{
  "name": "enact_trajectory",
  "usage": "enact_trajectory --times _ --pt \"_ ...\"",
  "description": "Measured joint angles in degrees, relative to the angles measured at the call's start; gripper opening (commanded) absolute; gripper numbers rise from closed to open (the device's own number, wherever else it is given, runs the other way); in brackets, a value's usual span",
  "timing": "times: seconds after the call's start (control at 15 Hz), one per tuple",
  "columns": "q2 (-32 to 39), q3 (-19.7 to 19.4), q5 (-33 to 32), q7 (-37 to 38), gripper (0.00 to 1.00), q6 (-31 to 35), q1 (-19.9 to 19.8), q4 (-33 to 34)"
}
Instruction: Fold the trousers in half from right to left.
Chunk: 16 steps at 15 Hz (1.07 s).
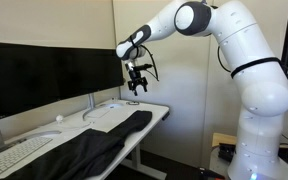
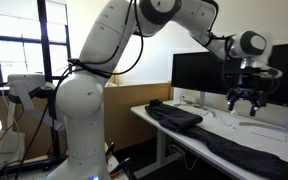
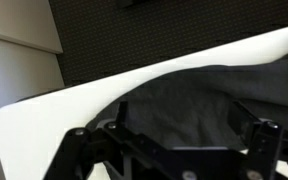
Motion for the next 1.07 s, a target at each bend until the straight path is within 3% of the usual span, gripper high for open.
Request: enact_trajectory --times 0.27,0.53,0.87,1.07 --pt "2.2 -3.4 -3.2 -13.8 1.00 1.6 -5.5 -1.9" --pt "8.2 -3.7 -4.1 -23.0 1.00 3.4 -9.3 3.5" --pt "15.5 -2.4 -1.5 -23.4 1.00 14.3 -10.4 9.8" --pt "18.5 -1.3 1.0 -23.7 1.00 15.9 -12.1 12.5"
